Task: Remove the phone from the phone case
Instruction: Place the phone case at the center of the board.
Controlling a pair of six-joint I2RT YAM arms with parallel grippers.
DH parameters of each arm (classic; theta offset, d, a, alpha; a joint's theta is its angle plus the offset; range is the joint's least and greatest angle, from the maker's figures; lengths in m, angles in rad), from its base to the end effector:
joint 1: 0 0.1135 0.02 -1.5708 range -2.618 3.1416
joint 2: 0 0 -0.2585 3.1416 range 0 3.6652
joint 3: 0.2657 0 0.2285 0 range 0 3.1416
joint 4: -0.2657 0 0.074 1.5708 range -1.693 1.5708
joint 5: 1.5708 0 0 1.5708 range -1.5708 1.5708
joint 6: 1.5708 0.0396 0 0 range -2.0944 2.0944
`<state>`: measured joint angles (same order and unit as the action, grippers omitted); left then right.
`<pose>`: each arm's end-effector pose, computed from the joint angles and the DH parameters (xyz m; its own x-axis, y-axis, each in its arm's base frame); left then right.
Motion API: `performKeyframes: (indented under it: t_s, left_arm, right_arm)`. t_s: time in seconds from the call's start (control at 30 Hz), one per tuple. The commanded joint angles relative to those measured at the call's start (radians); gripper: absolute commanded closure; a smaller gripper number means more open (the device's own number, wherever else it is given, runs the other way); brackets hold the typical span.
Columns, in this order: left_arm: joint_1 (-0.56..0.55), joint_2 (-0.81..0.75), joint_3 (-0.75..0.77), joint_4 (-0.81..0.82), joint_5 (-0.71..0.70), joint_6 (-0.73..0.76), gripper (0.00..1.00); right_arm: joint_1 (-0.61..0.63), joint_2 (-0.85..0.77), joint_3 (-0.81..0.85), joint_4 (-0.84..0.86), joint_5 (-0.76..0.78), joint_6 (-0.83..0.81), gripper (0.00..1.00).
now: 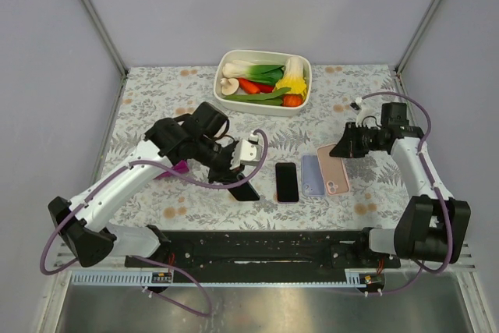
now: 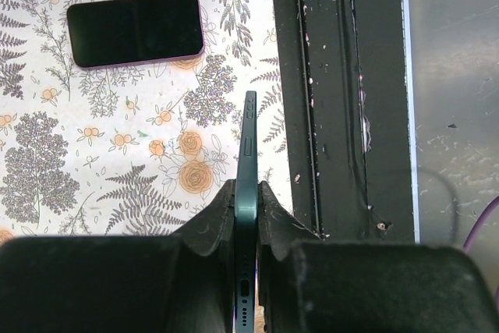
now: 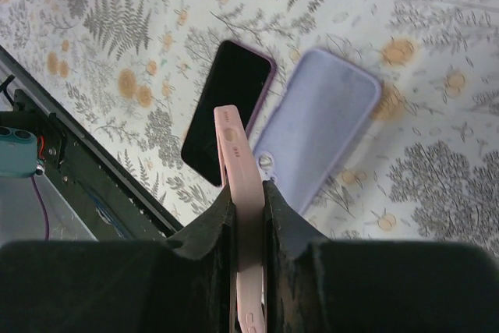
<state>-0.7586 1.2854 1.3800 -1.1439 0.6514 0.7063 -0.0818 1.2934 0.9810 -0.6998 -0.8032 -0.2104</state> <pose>0.1385 -0.1644 0.3506 0.0186 0.6935 -0.7202 0.9914 -0.1061 -0.0766 0.2328 0.0095 0.2654 -0.7590 -0.0833 -0.6458 -0.4927 0.7218 0.4861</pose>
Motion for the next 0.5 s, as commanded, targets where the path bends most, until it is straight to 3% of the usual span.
performKeyframes:
  t_s: [0.0,0.47]
  left_arm:
    - [-0.001,0.011,0.022,0.069,0.011,0.021,1.0]
    - [0.001,0.093,0.033,0.024,-0.038,0.102,1.0]
  right_arm:
    - [-0.068,0.046,-0.005,-0.107,-0.01,-0.118,1.0]
    - [-0.165,0.325,0.053,-0.096,0.104,-0.13,1.0]
